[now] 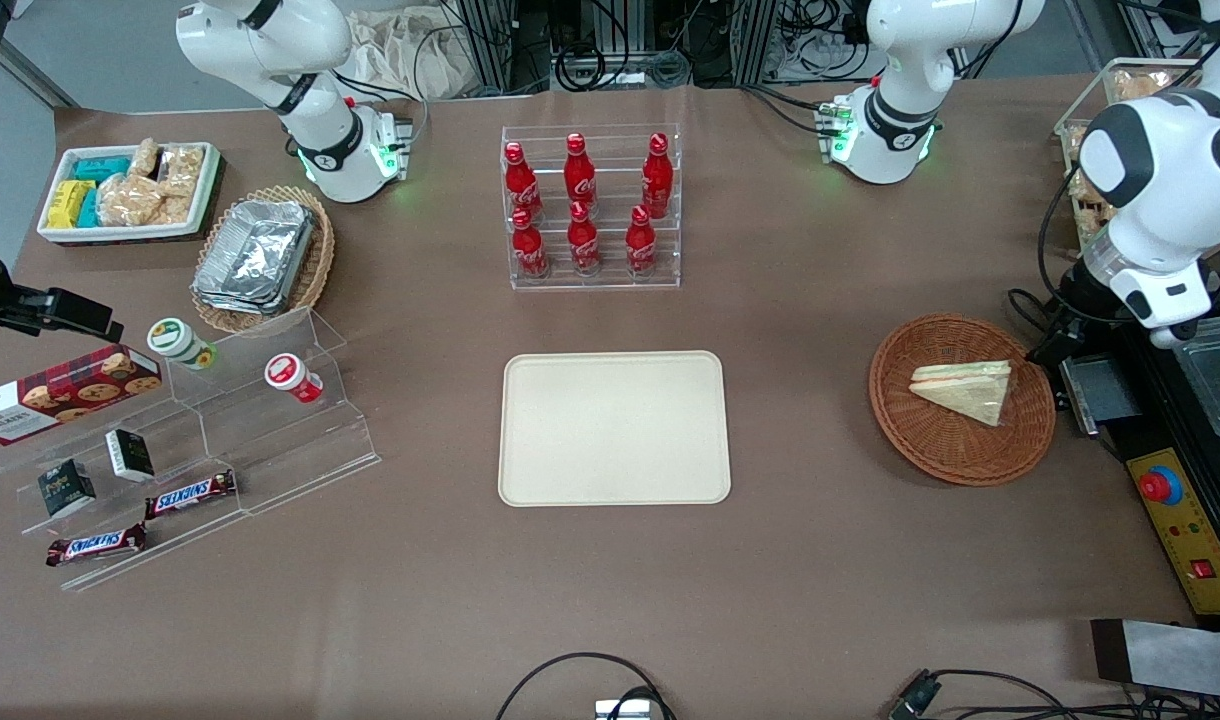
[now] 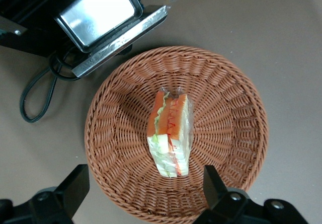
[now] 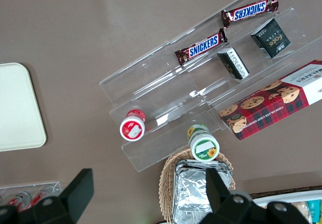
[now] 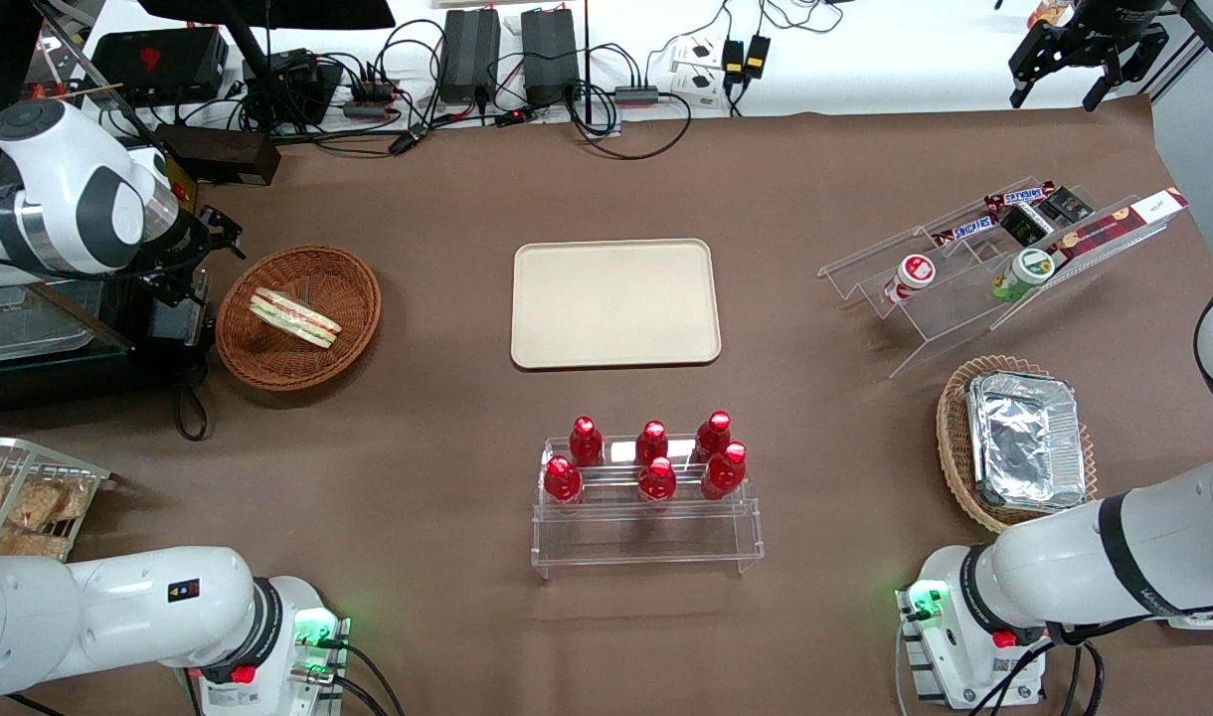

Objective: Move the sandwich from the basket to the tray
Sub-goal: 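Lower the open left gripper toward the wrapped sandwich in the basket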

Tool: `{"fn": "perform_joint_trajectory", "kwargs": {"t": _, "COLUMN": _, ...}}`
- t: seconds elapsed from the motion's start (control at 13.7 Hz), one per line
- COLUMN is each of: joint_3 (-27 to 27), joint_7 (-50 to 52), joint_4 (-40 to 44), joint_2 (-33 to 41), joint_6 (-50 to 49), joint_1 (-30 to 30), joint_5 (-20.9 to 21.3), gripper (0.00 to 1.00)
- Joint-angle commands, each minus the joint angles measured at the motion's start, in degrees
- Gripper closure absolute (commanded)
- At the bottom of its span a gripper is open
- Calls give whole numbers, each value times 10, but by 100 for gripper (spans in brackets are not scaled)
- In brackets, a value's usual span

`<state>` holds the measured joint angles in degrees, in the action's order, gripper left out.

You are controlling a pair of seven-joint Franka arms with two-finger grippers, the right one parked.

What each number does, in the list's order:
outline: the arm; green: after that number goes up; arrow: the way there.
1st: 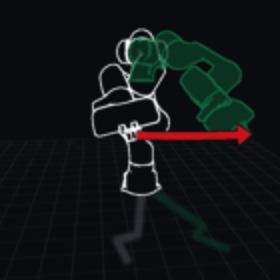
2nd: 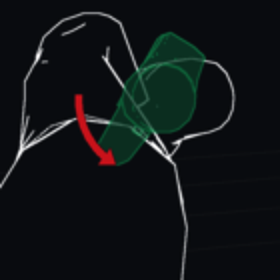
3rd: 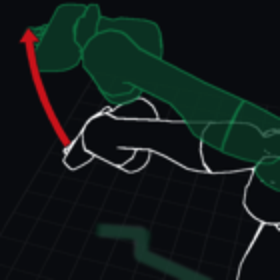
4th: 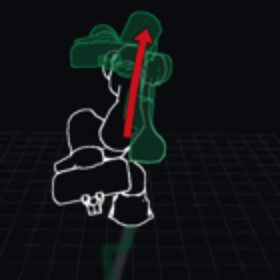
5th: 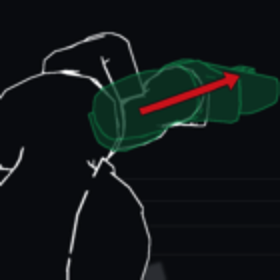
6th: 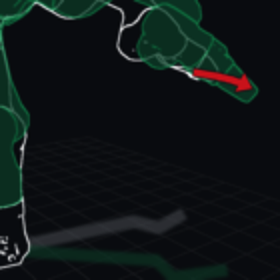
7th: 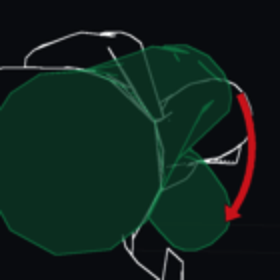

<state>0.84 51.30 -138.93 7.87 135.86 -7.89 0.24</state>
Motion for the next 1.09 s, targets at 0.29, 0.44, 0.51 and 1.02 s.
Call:
{"fn": "perform_joint_trajectory", "kwargs": {"t": 0.29, "joint_3": -1, "joint_7": 12, "joint_4": -35, "joint_2": -42, "joint_6": 85, "joint_1": -12, "joint_5": -11, "gripper": 0}}
{"fn": "perform_joint_trajectory", "kwargs": {"t": 0.44, "joint_3": -1, "joint_7": 12, "joint_4": -37, "joint_2": -50, "joint_6": 99, "joint_1": -13, "joint_5": -11, "gripper": 0}}
{"fn": "perform_joint_trajectory", "kwargs": {"t": 0.51, "joint_3": -1, "joint_7": 12, "joint_4": -37, "joint_2": -56, "joint_6": 104, "joint_1": -12, "joint_5": -12, "gripper": 0}}
{"fn": "perform_joint_trajectory", "kwargs": {"t": 1.02, "joint_3": -3, "joint_7": 13, "joint_4": -36, "joint_2": -103, "joint_6": 163, "joint_1": -8, "joint_5": -25, "gripper": 0}}
